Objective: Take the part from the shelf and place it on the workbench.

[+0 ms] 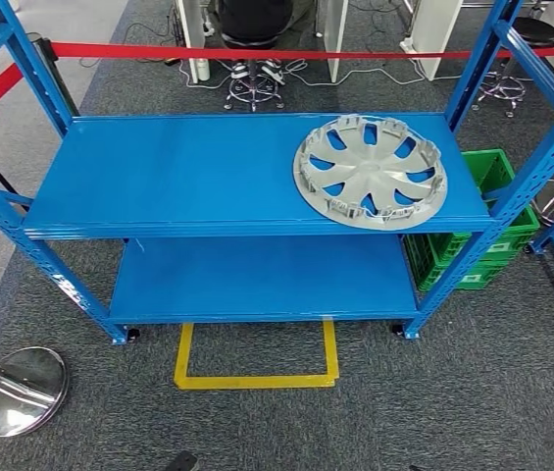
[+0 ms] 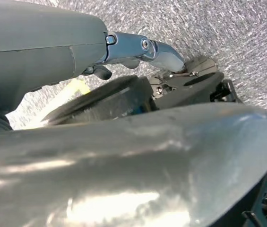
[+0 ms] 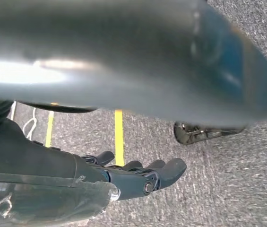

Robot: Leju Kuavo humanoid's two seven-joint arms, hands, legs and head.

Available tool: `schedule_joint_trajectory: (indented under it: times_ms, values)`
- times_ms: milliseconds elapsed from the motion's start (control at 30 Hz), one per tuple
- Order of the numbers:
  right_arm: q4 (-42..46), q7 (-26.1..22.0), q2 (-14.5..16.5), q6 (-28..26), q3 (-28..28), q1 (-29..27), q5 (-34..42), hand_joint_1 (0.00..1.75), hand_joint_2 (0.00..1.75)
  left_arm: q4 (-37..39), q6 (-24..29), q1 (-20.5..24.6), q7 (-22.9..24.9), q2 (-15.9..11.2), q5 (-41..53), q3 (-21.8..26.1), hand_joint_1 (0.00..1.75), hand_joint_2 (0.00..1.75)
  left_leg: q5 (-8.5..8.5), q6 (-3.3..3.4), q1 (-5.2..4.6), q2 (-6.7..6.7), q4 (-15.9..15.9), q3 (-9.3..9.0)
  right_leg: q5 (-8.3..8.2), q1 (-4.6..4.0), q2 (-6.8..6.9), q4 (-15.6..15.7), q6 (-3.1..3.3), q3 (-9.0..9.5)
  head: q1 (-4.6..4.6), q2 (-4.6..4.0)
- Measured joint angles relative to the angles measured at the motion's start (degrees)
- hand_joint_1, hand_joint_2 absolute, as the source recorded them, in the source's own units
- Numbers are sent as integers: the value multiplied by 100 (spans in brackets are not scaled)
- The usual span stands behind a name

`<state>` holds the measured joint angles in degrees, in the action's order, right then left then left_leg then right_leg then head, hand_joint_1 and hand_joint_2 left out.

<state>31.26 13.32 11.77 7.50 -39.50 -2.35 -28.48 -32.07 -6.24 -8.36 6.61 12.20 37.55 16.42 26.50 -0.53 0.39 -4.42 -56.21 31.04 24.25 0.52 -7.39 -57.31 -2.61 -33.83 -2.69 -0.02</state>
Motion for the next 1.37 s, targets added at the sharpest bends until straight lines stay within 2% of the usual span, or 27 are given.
schedule_joint_trajectory:
  times_ms: [900, 1100, 1367]
  values:
    - [-607, -1208, -974, -691, 3350, -610, 2601, 0, 0, 642, 585, -46, -589, -1019, -3442, -1315, 0, 0, 9, -10, 3, 0, 1, 0, 7, -2, 0, 0, 8, -1, 0, 0]
    - [-675, -1315, -1073, -750, 3662, -654, 2825, 0, 0, 705, 647, -47, -648, -1111, -3739, -1433, 0, 0, 10, -11, 2, 0, 1, 0, 8, -2, 0, 0, 9, 0, 0, 0]
    - [-713, -1317, -1110, -750, 3773, -668, 2844, 0, 0, 734, 652, -47, -651, -1142, -3744, -1513, 0, 0, 11, -11, 3, 0, 2, 1, 8, -2, 0, 0, 10, 1, 0, 0]
